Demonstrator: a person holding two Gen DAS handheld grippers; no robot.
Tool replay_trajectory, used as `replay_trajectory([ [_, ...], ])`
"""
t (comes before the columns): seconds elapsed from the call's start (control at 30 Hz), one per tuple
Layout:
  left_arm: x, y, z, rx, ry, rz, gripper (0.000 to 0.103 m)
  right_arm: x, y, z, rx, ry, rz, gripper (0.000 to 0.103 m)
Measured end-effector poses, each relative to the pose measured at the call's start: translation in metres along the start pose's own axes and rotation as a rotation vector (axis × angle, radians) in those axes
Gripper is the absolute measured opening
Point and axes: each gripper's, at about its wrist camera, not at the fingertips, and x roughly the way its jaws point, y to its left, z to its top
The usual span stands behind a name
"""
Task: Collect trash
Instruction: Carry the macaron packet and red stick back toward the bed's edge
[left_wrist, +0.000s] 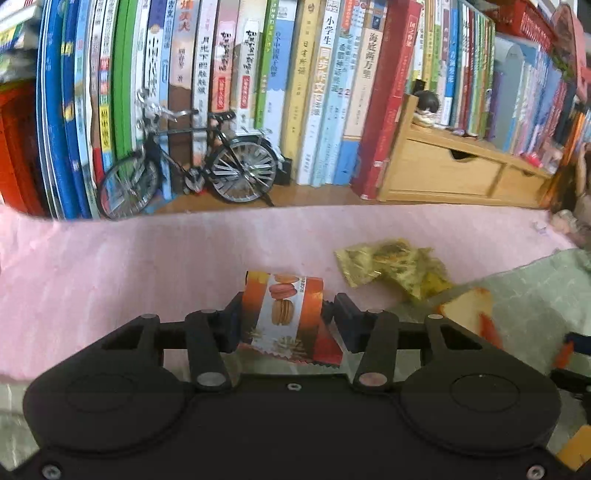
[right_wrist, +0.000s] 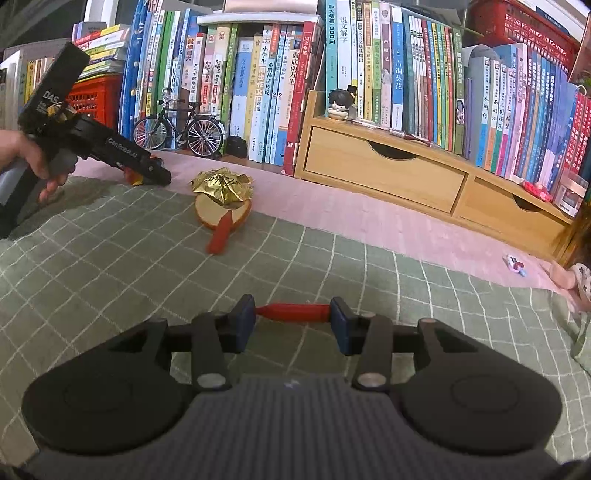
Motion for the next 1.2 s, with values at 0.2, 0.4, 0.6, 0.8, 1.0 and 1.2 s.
replay_trajectory([
  [0.2,-0.035,-0.010,-0.006,0.043,-0.003,-0.016,0.048,-0.008,-0.017,-0.003,0.118,-0.015,0.013,0.048],
  [0.4,-0.076,-0.024,-0.018,0.069,-0.029,-0.028,0.048,-0.024,-0.011,-0.006,0.150,-0.019,0.048,0.048],
  [0.6,-0.112,-0.031,-0.041,0.052,-0.018,-0.063,0.048,-0.058,0.002,-0.010,0.170,-0.034,0.057,0.048],
  [0.8,-0.158,-0.034,-0.071,0.000,-0.036,-0.089,0.048,-0.097,0.020,-0.017,0.129,-0.036,0.060,0.048],
  [1.0,-0.200,-0.044,-0.094,0.009,-0.055,-0.114,0.048,-0.139,0.034,-0.022,0.102,-0.061,0.077,0.048],
  [1.2,-0.237,-0.058,-0.122,0.033,-0.054,-0.152,0.048,-0.174,0.043,-0.034,0.121,-0.081,0.103,0.048],
])
